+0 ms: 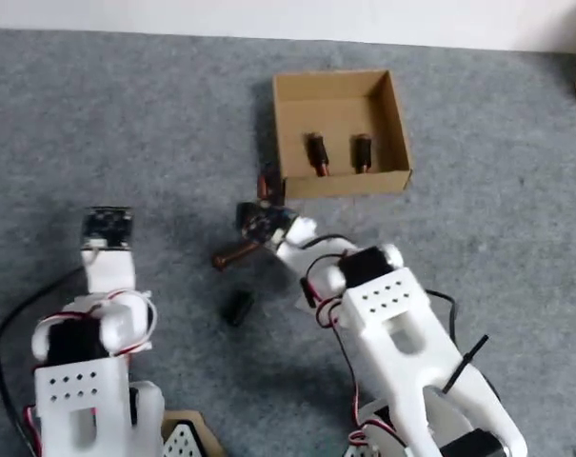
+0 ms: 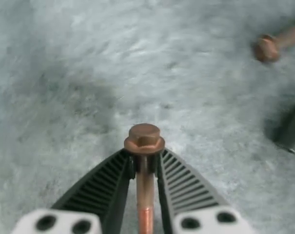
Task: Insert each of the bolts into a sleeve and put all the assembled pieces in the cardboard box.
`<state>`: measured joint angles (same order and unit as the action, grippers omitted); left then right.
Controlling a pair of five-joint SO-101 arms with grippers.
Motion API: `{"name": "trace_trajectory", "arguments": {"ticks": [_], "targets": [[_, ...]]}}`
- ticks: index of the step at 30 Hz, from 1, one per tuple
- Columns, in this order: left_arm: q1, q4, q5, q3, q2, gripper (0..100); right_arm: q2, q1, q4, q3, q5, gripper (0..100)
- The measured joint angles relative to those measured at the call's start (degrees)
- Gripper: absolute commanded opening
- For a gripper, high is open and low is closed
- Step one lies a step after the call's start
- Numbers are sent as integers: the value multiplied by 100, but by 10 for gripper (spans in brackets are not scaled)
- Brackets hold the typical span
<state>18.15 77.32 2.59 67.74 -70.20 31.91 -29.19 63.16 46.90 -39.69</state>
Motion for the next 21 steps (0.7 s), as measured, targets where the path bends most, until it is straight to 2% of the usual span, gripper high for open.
{"name": "trace_trajectory", "arguments": {"ticks": [6, 13, 19, 21], "targets": [[818, 0, 0, 0, 0, 6, 0, -466, 0, 0, -88, 43], [1521, 0, 0, 0, 0, 6, 0, -923, 0, 0, -615, 52], [1697, 0, 0, 0, 0, 6, 0, -1178, -255, 0, -642, 52], [1705, 0, 0, 0, 0, 6, 0, -1204, -492, 0, -316, 52]]}}
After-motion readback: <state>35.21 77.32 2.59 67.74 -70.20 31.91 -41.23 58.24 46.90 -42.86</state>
